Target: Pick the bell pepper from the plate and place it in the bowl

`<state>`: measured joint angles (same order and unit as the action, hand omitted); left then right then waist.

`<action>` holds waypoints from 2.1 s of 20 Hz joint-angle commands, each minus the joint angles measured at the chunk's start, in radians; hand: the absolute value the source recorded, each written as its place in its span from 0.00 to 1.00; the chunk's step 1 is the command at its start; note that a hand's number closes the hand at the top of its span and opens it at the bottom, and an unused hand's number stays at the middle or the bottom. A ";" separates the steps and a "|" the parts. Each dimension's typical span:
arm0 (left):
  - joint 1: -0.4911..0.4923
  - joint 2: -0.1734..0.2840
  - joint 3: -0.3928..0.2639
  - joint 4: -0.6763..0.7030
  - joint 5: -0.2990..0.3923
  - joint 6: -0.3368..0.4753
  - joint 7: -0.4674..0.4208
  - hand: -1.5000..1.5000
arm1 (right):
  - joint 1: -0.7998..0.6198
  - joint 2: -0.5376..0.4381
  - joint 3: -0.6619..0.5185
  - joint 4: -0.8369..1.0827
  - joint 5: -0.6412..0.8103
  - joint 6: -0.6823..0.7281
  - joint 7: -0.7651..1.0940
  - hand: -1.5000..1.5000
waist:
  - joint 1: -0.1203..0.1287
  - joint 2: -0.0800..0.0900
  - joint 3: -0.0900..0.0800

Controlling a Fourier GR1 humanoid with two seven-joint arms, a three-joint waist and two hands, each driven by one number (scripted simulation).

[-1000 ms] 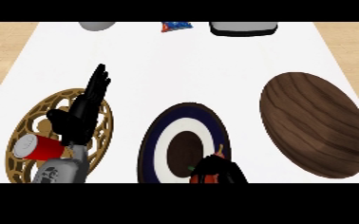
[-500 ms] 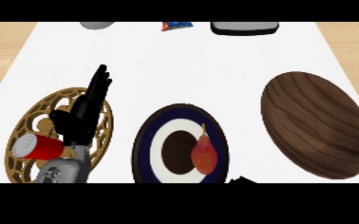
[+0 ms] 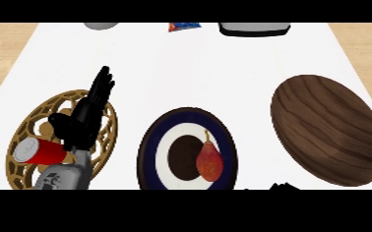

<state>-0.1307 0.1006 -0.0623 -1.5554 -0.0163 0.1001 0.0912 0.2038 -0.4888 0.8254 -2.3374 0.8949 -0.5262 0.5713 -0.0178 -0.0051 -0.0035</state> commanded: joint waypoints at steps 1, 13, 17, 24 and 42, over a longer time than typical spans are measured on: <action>-0.008 -0.037 -0.027 0.049 -0.029 0.020 -0.041 0.50 | -0.086 0.047 -0.094 -0.179 0.104 0.182 0.196 1.00 | 0.009 0.005 0.000; -0.029 -0.034 -0.013 0.076 -0.021 -0.010 -0.052 0.50 | -0.477 0.067 -0.516 -0.117 -0.172 0.586 0.424 1.00 | 0.015 0.006 0.002; 0.002 -0.035 -0.025 -0.033 -0.029 0.003 0.021 0.50 | -0.448 0.037 -0.641 0.097 -0.182 0.570 0.253 1.00 | 0.020 0.006 0.004; -0.017 -0.022 0.017 0.025 -0.004 -0.029 -0.019 0.50 | -0.357 -0.014 -0.792 0.274 -0.185 0.544 0.042 1.00 | 0.015 0.005 0.004; -0.046 -0.050 -0.005 0.022 -0.041 -0.013 0.028 0.50 | -0.350 -0.008 -1.017 1.025 -0.423 0.504 -0.557 0.00 | 0.019 0.008 0.005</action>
<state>-0.1590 0.0561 -0.0613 -1.5331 -0.0539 0.0858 0.0917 -0.1717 -0.4766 -0.1396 -1.4305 0.5899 -0.0908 0.1459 0.0041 0.0024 0.0009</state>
